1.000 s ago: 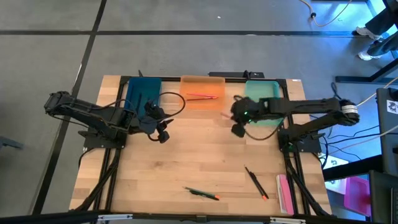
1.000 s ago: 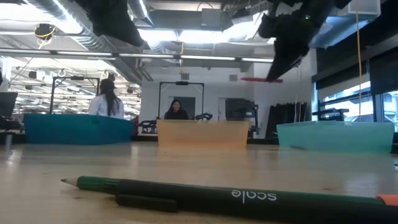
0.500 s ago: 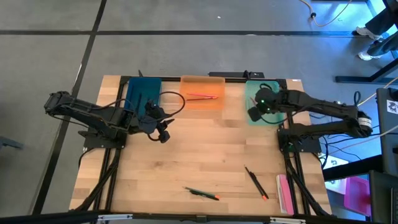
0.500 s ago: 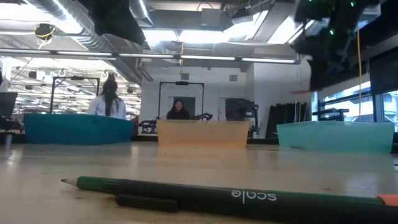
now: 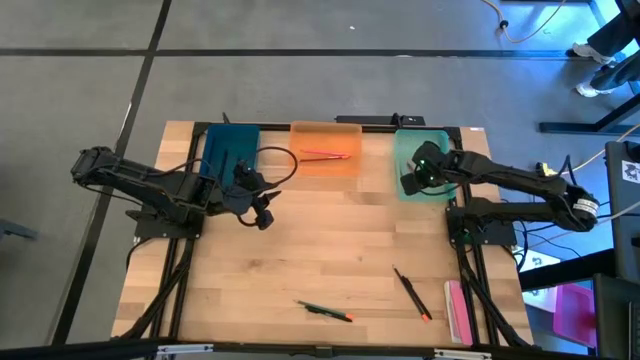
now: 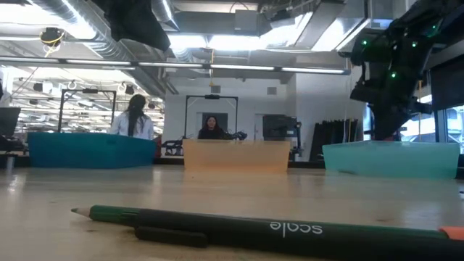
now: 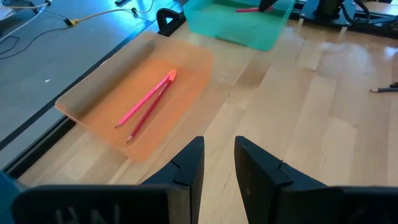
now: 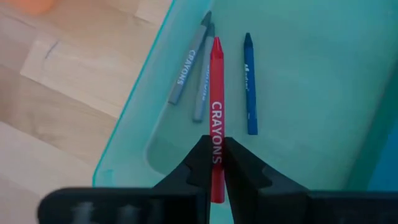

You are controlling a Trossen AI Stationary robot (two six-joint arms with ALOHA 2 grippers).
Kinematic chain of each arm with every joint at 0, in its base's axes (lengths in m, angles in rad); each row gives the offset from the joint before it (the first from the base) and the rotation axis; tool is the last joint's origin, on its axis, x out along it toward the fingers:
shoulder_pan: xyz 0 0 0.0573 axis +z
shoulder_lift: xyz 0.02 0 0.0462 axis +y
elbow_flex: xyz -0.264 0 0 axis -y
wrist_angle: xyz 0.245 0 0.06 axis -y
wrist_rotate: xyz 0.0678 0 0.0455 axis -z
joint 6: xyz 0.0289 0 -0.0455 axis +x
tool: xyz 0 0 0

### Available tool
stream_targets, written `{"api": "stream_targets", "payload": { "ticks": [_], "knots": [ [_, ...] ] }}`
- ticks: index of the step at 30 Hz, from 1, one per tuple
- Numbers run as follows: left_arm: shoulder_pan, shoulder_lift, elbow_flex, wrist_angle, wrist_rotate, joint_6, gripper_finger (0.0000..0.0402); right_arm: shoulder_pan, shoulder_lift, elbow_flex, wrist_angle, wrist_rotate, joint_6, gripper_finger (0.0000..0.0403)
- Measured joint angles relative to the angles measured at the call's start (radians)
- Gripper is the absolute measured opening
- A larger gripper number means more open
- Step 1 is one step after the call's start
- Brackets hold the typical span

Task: Sort crayons/erasers/pens/pencils in bins
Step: Put the red crayon into the blue bin

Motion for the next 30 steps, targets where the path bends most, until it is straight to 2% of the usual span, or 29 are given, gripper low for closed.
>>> {"api": "stream_targets", "payload": {
  "ticks": [17, 26, 30],
  "knots": [
    [0.0, 0.0, 0.0, 0.001, 0.0, 0.0, 0.008, -0.014, 0.006, -0.02, 0.018, -0.002, 0.031, 0.0043],
    [0.0, 0.0, 0.0, 0.001, 0.0, 0.0, 0.008, -0.014, 0.095, -0.02, 0.026, 0.005, 0.025, 0.0044],
    [0.0, 0.0, 0.0, 0.001, 0.0, 0.0, 0.008, -0.014, 0.125, -0.02, 0.082, 0.006, 0.025, 0.0044]
  ]
}}
